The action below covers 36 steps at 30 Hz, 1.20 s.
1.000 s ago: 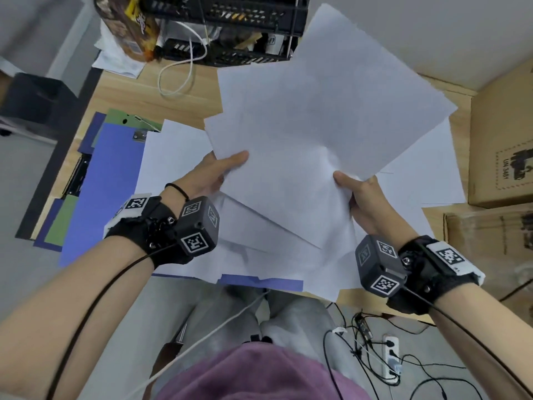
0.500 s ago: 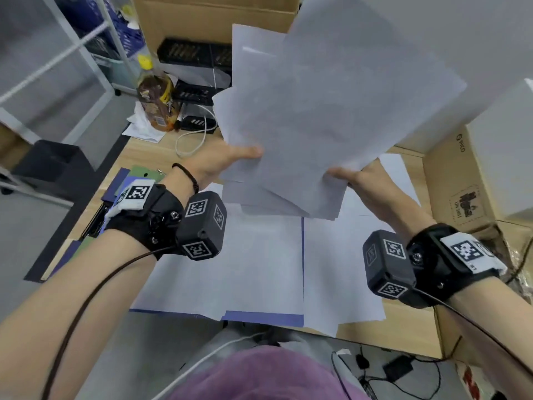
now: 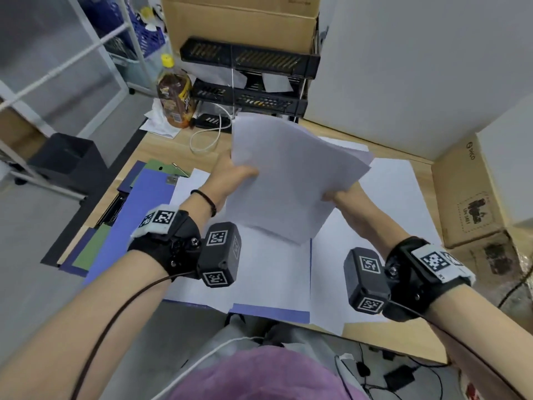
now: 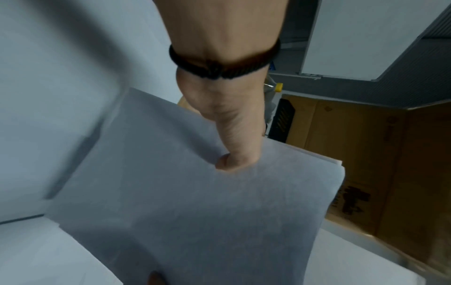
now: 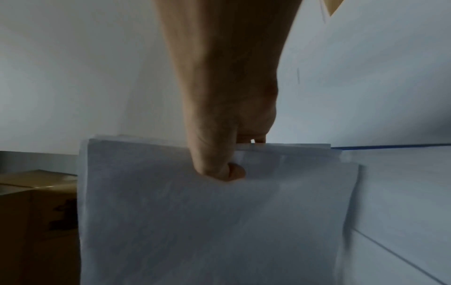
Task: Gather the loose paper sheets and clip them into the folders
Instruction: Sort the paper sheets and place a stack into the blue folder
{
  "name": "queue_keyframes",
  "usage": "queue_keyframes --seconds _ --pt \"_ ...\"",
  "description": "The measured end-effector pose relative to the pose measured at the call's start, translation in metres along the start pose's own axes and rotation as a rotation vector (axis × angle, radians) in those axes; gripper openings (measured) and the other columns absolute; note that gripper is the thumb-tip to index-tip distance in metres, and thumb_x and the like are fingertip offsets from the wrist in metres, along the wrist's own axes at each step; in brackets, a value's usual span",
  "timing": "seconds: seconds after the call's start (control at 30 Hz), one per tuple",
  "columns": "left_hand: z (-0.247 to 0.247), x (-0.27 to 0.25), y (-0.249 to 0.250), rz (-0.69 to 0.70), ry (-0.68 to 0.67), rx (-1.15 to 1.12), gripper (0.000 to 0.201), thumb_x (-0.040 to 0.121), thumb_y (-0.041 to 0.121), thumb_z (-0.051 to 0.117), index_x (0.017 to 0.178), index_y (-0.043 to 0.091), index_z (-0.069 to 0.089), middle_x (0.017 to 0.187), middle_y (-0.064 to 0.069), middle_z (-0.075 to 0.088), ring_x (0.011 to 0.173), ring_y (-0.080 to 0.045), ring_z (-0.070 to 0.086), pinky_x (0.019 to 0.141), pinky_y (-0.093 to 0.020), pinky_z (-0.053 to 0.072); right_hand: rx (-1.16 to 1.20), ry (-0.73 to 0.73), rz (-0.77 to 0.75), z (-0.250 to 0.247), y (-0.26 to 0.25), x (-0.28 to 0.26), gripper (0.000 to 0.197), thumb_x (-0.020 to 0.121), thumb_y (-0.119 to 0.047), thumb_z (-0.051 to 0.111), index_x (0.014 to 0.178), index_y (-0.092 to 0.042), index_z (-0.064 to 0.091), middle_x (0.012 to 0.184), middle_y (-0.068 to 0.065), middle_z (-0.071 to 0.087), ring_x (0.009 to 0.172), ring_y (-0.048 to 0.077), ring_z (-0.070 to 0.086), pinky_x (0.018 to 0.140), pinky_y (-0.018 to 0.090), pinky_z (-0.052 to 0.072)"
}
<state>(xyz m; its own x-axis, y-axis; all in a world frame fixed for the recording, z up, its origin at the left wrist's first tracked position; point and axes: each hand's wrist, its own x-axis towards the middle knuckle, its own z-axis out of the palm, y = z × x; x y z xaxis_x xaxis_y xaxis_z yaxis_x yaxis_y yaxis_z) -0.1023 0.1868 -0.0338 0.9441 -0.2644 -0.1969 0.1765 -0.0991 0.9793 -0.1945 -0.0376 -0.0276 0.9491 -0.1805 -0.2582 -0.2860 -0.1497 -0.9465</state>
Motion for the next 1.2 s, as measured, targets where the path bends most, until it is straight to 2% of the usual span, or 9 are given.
queue_keyframes --seconds 0.1,0.2,0.4,0.5,0.67,0.77,0.97,1.07,1.2 --pt "-0.010 0.002 0.020 0.088 0.025 -0.069 0.038 0.073 -0.011 0.064 0.103 0.011 0.062 0.100 -0.005 0.067 0.087 -0.013 0.064 0.076 -0.024 0.053 0.068 0.045 -0.038 -0.007 -0.019 0.006 0.038 0.079 0.012 0.054 0.101 -0.017 0.066 0.111 0.006 0.071 0.108 0.029 0.064 0.094 0.042 0.051" --pt "-0.015 -0.004 0.021 0.105 0.008 -0.095 0.042 0.073 -0.011 0.059 0.108 0.013 0.061 0.108 -0.008 0.066 0.097 -0.018 0.063 0.083 -0.030 0.052 0.111 -0.005 -0.051 -0.016 -0.020 0.001 0.033 0.086 0.009 0.053 0.105 -0.015 0.066 0.108 0.002 0.073 0.100 0.019 0.068 0.090 0.034 0.053" --pt "0.000 -0.029 -0.025 -0.107 -0.039 0.028 0.048 0.057 0.001 0.051 0.099 0.019 0.064 0.094 0.001 0.066 0.097 -0.019 0.057 0.082 -0.031 0.045 0.137 -0.079 0.025 -0.019 0.030 -0.019 0.045 0.079 0.008 0.050 0.113 -0.017 0.064 0.110 0.001 0.069 0.105 0.019 0.061 0.090 0.033 0.048" --pt "0.019 -0.034 -0.028 -0.117 -0.040 0.064 0.042 0.058 0.004 0.052 0.096 0.016 0.063 0.091 0.000 0.064 0.087 -0.015 0.055 0.075 -0.027 0.045 0.179 -0.067 -0.016 -0.015 0.032 -0.022 0.045 0.071 0.001 0.051 0.109 -0.020 0.063 0.107 0.002 0.066 0.103 0.018 0.059 0.088 0.035 0.046" --pt "0.040 -0.027 -0.004 -0.069 0.070 0.003 0.022 0.067 -0.008 0.053 0.070 0.014 0.054 0.066 0.007 0.057 0.061 -0.007 0.051 0.050 -0.012 0.042 0.254 -0.004 -0.083 -0.019 0.012 -0.014 0.048 0.078 0.011 0.045 0.112 -0.020 0.059 0.103 0.000 0.066 0.099 0.020 0.061 0.080 0.031 0.050" --pt "0.035 -0.026 0.002 -0.012 0.051 -0.035 0.035 0.059 0.000 0.053 0.092 0.011 0.058 0.082 0.002 0.061 0.069 -0.007 0.057 0.058 -0.016 0.047 0.283 0.008 -0.126 -0.026 0.007 -0.014 0.045 0.083 0.011 0.044 0.105 -0.023 0.062 0.099 -0.004 0.068 0.092 0.015 0.063 0.073 0.024 0.051" --pt "0.014 -0.038 -0.044 -0.251 0.002 0.112 0.027 0.086 0.002 0.051 0.104 0.017 0.065 0.105 -0.003 0.068 0.095 -0.023 0.062 0.079 -0.032 0.050 0.072 -0.131 0.161 -0.025 0.068 -0.021 0.029 0.093 -0.001 0.049 0.103 -0.023 0.066 0.108 -0.004 0.071 0.097 0.017 0.066 0.077 0.025 0.050" --pt "0.001 -0.047 -0.066 -0.341 -0.038 0.130 0.020 0.092 0.005 0.047 0.102 0.015 0.061 0.101 -0.007 0.064 0.087 -0.025 0.058 0.073 -0.029 0.050 0.057 -0.118 0.232 -0.022 0.091 -0.022 0.028 0.094 -0.008 0.050 0.116 -0.017 0.066 0.114 0.008 0.071 0.090 0.017 0.067 0.073 0.023 0.051" --pt "-0.013 -0.049 -0.066 -0.267 0.005 0.102 0.023 0.095 0.008 0.047 0.110 0.017 0.062 0.094 -0.004 0.066 0.075 -0.015 0.061 0.067 -0.022 0.052 0.029 -0.055 0.219 -0.012 0.080 -0.005 0.024 0.093 -0.010 0.053 0.110 -0.015 0.068 0.102 0.011 0.072 0.075 0.017 0.064 0.065 0.023 0.053"
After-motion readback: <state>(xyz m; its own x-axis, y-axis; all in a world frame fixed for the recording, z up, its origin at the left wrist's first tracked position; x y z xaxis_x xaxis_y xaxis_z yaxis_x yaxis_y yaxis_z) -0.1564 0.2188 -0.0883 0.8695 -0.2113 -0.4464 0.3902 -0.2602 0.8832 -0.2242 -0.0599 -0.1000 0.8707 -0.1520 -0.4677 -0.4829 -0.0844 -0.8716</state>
